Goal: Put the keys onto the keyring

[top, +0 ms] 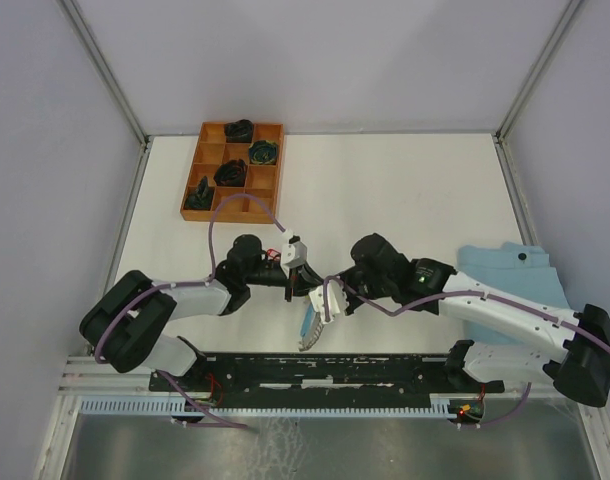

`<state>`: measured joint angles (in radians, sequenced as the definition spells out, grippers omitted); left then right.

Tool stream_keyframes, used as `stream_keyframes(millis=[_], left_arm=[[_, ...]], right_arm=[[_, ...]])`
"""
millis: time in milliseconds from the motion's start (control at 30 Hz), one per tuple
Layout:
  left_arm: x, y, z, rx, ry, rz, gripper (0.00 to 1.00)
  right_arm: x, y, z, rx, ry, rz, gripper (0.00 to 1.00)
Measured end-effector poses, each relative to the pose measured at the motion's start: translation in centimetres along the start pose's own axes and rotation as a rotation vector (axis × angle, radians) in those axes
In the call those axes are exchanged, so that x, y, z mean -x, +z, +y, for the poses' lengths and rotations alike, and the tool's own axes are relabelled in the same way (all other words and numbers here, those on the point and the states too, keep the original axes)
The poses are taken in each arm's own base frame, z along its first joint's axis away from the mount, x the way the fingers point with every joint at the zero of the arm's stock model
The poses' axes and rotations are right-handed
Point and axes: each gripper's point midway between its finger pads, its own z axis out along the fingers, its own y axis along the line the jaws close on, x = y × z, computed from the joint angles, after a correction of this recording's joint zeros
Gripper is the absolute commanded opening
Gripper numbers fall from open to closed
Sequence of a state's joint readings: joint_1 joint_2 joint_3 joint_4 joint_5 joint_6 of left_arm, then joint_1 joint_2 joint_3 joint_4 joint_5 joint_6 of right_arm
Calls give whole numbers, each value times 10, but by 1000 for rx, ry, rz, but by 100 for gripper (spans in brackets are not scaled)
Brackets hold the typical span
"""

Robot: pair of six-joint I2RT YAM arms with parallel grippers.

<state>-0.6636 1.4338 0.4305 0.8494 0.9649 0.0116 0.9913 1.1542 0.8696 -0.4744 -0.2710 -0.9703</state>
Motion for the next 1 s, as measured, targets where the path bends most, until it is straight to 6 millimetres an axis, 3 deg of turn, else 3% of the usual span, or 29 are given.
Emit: stream_keyframes(millis=[333, 600, 833, 1000], left_arm=[[22, -8, 11, 151, 29, -82, 3], [24, -15, 18, 251, -63, -137, 3], [33, -17, 24, 299, -112, -212, 3], [31, -20, 25, 321, -122, -233, 3]], right_arm=[[-9, -12, -7, -90, 18, 47, 0], [-9, -1, -8, -142, 42, 9, 1], [-9, 21, -14, -159, 57, -7, 1], [-10, 23, -19, -183, 55, -1, 1]])
